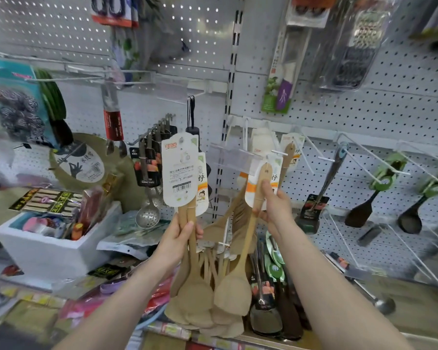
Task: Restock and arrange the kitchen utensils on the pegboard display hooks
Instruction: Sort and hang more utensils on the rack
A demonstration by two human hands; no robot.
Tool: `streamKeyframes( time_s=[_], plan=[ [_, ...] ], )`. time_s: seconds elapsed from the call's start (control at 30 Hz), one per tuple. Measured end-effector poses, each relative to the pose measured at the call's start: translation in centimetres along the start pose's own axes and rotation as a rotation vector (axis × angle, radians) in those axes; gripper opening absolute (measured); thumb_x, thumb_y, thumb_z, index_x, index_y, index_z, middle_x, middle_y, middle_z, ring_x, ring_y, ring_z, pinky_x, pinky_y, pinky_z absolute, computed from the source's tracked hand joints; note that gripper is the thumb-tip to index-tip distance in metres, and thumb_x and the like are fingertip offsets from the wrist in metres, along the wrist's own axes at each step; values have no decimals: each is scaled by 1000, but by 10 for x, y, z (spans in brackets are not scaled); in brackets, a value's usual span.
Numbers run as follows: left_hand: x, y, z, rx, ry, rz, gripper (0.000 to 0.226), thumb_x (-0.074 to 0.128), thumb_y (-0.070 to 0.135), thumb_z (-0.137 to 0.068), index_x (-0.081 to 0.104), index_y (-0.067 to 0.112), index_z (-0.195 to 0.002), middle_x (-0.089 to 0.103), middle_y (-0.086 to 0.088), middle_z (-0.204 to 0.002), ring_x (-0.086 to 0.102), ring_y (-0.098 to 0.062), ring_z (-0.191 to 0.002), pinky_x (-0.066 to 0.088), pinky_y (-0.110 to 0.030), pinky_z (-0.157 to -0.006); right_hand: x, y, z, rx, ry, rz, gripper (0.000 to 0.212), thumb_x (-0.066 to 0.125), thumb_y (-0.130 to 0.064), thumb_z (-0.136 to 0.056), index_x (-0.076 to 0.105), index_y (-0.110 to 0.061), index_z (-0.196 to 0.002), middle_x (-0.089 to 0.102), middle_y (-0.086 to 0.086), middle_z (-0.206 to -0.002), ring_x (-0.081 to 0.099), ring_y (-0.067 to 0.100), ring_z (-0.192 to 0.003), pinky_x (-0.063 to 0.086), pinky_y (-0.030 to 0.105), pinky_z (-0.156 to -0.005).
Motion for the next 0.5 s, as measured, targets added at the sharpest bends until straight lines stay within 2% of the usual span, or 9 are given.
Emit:
streamKeyframes(
  time_s=[0.07,0.1,0.17,0.23,0.33,0.4,0.5],
  plan=[
    [-4,-1,-1,-5,17,-22,14,38,11,-102,50,17,-107,60,-3,-80,58,-16,-78,49,-39,-86,9,4,-9,18,13,-54,22,59,-38,-96,62,-19,-105,68,7,-106,69,26,-88,57,32,-59],
    [-7,-2,-2,-10,26,-24,14,37,10,-102,49,15,-106,58,-1,-77,56,-14,-75,47,-38,-84,14,7,-14,31,12,-91,25,60,-39,-96,60,-18,-109,66,7,-113,68,28,-95,59,32,-61],
    [-13,-5,-2,-20,43,-25,13,37,9,-103,49,13,-103,56,4,-71,53,-11,-69,46,-34,-78,26,13,-20,64,-6,-176,46,59,-41,-95,50,-15,-132,59,7,-129,66,30,-103,61,35,-68],
    [-19,-7,-2,-38,60,-23,13,37,9,-103,48,14,-103,57,7,-68,53,-8,-66,45,-29,-74,37,18,-23,89,-30,-261,54,56,-38,-97,40,-12,-143,54,9,-135,65,26,-99,60,40,-80],
    [-22,-7,2,-62,85,4,12,38,12,-103,50,14,-106,60,4,-73,56,-7,-68,47,-25,-73,46,21,-25,87,-47,-295,43,52,-31,-101,43,-10,-137,56,10,-131,64,23,-97,58,37,-83],
    [-18,-5,6,-78,83,17,15,38,13,-103,52,10,-105,62,-1,-79,58,-10,-72,50,-24,-74,45,24,-26,47,-29,-242,31,53,-30,-100,51,-11,-125,62,8,-124,66,23,-101,57,32,-83],
    [-7,-10,10,-125,47,42,22,37,15,-103,55,3,-106,65,-7,-87,62,-16,-79,53,-24,-77,34,32,-24,36,38,-127,36,63,-29,-95,51,-7,-120,66,9,-110,67,20,-96,56,25,-74]
  ],
)
Point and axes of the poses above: each hand's wrist, its own z-axis away from the middle knuckle, its own x-axis out of the palm, y = z × x, the point moved 4 cm from there along -z, towards the middle knuckle
